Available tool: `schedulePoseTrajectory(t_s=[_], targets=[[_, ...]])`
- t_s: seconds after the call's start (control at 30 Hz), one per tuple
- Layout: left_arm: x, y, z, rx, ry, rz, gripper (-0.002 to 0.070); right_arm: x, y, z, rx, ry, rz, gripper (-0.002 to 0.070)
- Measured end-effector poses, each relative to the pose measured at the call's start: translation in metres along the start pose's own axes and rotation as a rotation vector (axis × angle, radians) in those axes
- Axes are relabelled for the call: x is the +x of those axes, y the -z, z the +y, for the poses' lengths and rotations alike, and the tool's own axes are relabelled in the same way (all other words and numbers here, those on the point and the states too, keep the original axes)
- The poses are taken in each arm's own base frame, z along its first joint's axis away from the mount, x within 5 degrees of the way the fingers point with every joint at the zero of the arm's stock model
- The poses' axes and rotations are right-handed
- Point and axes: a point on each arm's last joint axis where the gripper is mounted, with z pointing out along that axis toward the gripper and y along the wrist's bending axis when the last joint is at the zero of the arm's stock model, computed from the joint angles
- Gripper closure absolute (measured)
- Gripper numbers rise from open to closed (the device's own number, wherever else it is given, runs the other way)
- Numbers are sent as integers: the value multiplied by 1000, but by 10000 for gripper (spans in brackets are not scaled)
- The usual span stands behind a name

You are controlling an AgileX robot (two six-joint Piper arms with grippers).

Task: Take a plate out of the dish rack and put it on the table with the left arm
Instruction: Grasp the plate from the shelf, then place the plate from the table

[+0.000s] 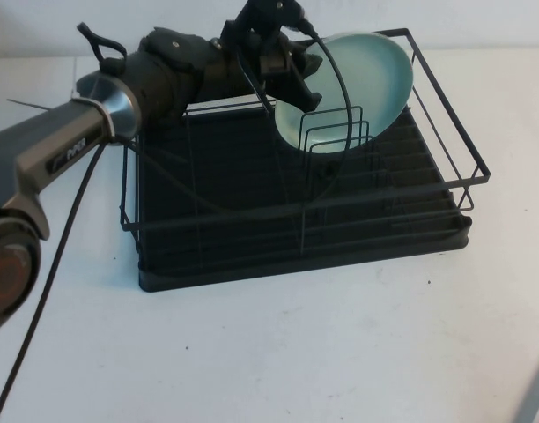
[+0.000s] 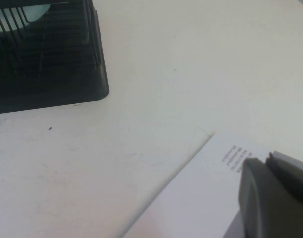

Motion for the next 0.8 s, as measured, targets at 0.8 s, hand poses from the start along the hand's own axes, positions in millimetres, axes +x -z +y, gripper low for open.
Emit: schedulePoseTrajectory(t_s=[0.8], targets=[[-159, 216, -26, 339, 247, -49, 608, 0, 0, 0, 0, 0, 0, 694]])
